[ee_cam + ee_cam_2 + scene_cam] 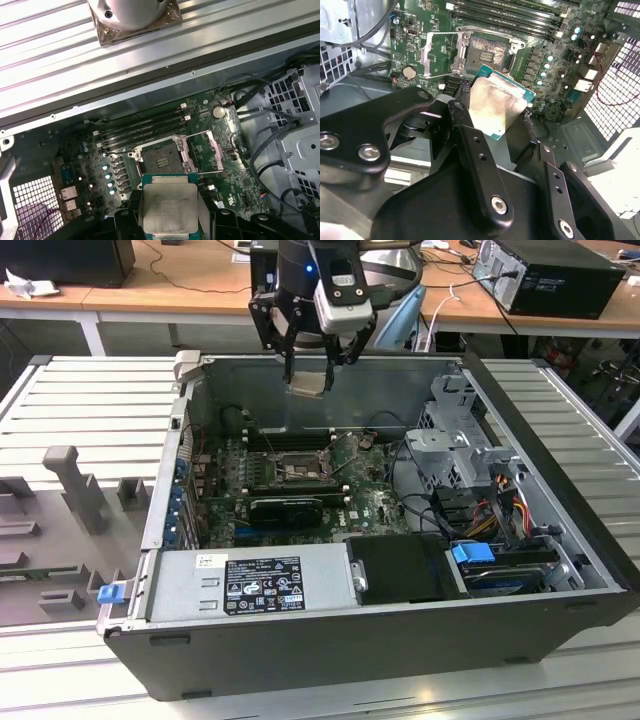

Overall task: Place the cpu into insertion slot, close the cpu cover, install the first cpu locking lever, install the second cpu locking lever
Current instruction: 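Place the cpu into insertion slot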

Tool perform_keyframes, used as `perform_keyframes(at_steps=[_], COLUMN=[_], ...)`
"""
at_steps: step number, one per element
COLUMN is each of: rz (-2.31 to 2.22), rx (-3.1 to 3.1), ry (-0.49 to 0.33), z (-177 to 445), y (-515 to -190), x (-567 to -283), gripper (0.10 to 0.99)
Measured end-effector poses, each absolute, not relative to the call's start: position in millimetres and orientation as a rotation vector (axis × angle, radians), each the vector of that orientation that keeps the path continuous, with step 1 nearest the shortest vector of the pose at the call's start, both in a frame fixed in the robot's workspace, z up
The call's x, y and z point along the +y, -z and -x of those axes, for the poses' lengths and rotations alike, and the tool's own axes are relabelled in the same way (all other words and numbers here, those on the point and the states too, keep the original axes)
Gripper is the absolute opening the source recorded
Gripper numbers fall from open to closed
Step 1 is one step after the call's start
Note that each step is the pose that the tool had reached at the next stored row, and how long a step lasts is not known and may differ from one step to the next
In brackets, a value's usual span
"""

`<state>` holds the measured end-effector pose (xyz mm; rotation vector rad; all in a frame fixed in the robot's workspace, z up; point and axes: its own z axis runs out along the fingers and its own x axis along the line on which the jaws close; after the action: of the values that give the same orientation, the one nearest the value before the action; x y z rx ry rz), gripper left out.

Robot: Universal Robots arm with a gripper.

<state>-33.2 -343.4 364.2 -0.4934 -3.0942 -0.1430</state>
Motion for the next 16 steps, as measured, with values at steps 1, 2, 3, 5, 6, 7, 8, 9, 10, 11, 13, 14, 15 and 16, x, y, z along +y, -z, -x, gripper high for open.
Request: perform_keyframes(at_steps=[1, 2, 3, 5, 6, 7, 8, 9, 10, 11, 13, 14, 15, 16], rz=[0.496, 0.498, 0.502, 0.51, 0.516, 0.53, 0.543, 0.551, 0.559, 0.567, 0.593, 0.602, 0.627, 0.651], rx=[-3.094, -3.094, -3.093, -3.092, -3.091, -3.089, -3.087, -3.086, -3.085, -3.084, -3.08, -3.078, -3.074, -3.07], ry=[0.143, 0.143, 0.143, 0.143, 0.143, 0.143, 0.143, 0.143, 0.143, 0.143, 0.143, 0.143, 0.143, 0.144], z=[33.1, 33.1, 33.2, 33.1, 33.1, 33.0, 33.0, 33.1, 33.1, 33.1, 33.1, 33.1, 33.1, 33.1], y=[-364.1, -364.0, -363.8, -363.8, -363.9, -363.8, -363.8, -363.8, -363.7, -363.7, -363.6, -363.6, -363.6, -363.5], x=[-343.9, -344.4, -345.0, -345.1, -345.2, -345.2, -345.2, -345.2, -345.2, -345.2, -345.2, -345.2, -345.2, -345.2], gripper=[0.529, 0.529, 0.529, 0.529, 0.529, 0.529, 0.529, 0.529, 0.529, 0.529, 0.529, 0.529, 0.529, 0.529])
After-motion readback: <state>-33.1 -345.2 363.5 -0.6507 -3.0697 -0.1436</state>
